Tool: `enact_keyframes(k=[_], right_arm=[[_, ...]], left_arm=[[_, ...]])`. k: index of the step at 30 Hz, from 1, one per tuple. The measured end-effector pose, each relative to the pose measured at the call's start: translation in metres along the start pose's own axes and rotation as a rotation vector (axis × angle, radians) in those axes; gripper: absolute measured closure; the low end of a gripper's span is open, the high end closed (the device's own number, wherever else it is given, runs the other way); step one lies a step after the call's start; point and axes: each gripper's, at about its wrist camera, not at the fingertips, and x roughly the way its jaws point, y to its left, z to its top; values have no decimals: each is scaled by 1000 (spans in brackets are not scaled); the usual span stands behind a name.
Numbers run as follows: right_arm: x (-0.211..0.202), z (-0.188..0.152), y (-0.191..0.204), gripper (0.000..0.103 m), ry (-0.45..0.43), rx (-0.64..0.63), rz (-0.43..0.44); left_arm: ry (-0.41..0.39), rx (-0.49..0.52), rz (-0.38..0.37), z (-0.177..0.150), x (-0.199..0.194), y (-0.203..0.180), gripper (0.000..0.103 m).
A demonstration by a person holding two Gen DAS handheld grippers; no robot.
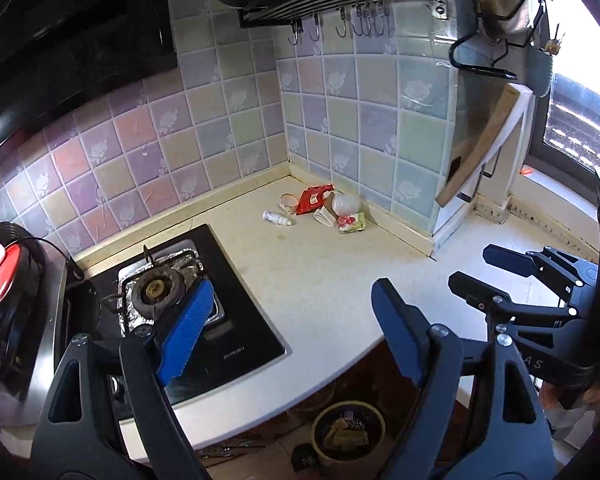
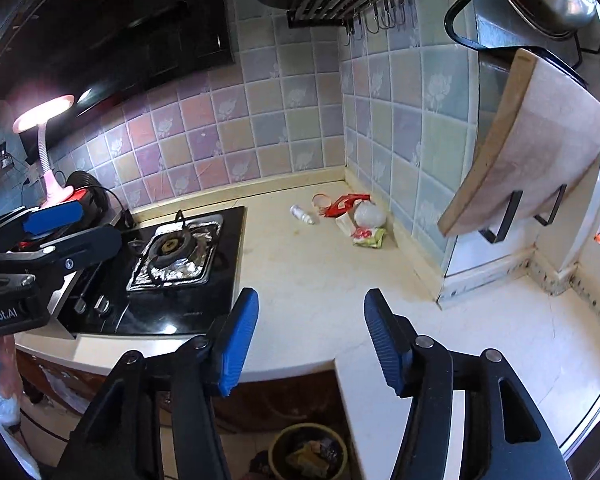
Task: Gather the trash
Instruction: 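Reach the right tool to the red-green packet and grasp it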
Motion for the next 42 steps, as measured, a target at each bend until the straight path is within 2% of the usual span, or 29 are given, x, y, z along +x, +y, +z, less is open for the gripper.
enact_keyframes(k=[4,8,17,22,26,30,34,42], right_arm=[[36,18,-12,44,15,15,-27],[82,37,-19,39,29,37,-67],[236,77,-35,39,145,139,-175],[320,87,-56,39,210,231,-218],[373,93,-72,39,240,266,-250],[416,94,-88,39,268,272,-297],[442,91,-98,39,301,284,-316],[482,80,-113,39,350,327,-311]], left_arm=[[26,3,-15,22,42,16,23],[59,32,-40,46,102,33,23],[192,31,-203,90,274,71,24],[298,-40,-253,101,376,93,24],[348,-115,-235,104,441,106,24],[363,-147,-220,102,479,108,24],[387,-164,-204,98,511,107,24],[394,-206,-185,90,535,103,24]])
